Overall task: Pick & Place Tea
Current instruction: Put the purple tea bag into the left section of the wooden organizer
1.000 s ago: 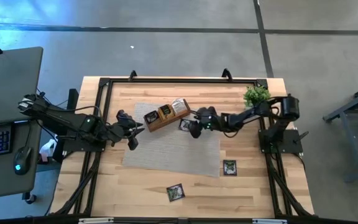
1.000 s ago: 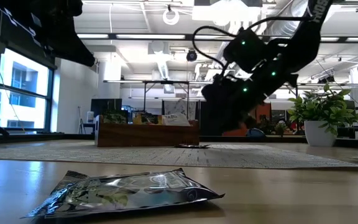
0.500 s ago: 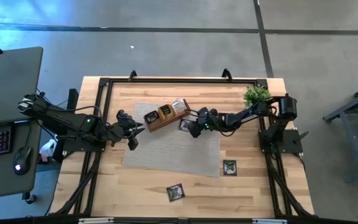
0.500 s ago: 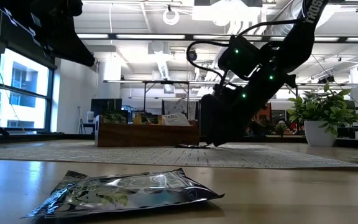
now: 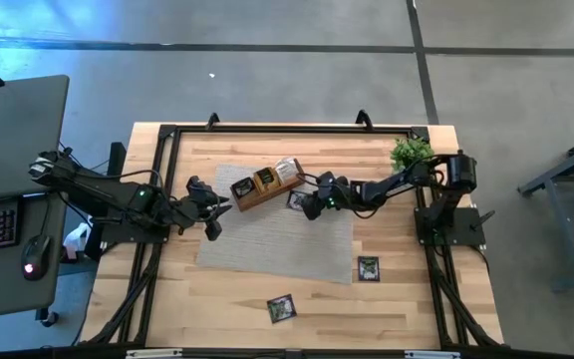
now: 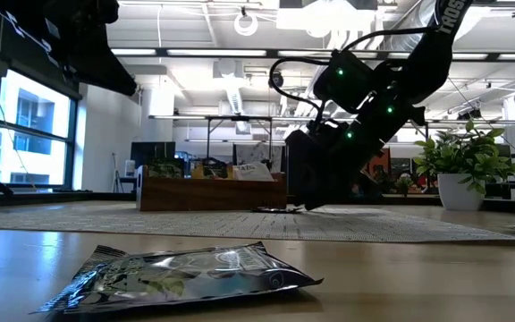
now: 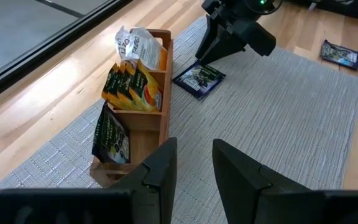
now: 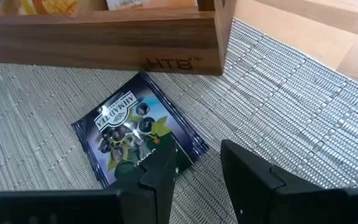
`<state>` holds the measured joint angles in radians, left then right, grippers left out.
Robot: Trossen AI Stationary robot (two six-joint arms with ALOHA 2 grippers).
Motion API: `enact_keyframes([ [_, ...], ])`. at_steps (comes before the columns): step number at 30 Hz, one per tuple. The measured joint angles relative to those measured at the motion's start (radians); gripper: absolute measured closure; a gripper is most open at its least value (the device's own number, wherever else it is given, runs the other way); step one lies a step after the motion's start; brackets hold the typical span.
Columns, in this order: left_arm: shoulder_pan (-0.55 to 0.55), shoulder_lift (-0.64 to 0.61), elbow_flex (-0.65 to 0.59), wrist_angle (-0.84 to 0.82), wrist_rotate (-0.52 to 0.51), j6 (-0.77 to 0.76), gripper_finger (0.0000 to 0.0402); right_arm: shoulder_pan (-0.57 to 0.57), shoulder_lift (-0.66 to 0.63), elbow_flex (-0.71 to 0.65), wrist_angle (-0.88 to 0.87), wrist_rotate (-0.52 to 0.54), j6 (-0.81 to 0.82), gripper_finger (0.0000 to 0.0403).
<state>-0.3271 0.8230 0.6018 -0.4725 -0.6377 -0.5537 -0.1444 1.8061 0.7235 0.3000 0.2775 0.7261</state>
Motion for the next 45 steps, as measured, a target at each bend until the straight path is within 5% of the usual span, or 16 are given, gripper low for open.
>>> enact_keyframes([
  [13, 0.000, 0.000, 0.000, -0.001, -0.001, 0.000, 0.0300, 0.001, 0.052, 0.006, 0.067, -0.008, 0.100, 0.0279],
  [30, 0.000, 0.000, 0.000, -0.001, -0.001, 0.005, 0.0300, 0.016, 0.060, 0.002, 0.196, -0.015, -0.159, 0.0338],
  [45, 0.000, 0.000, 0.000, 0.000, -0.002, 0.007, 0.0300, 0.022, 0.059, 0.002, 0.199, -0.043, -0.150, 0.0285],
])
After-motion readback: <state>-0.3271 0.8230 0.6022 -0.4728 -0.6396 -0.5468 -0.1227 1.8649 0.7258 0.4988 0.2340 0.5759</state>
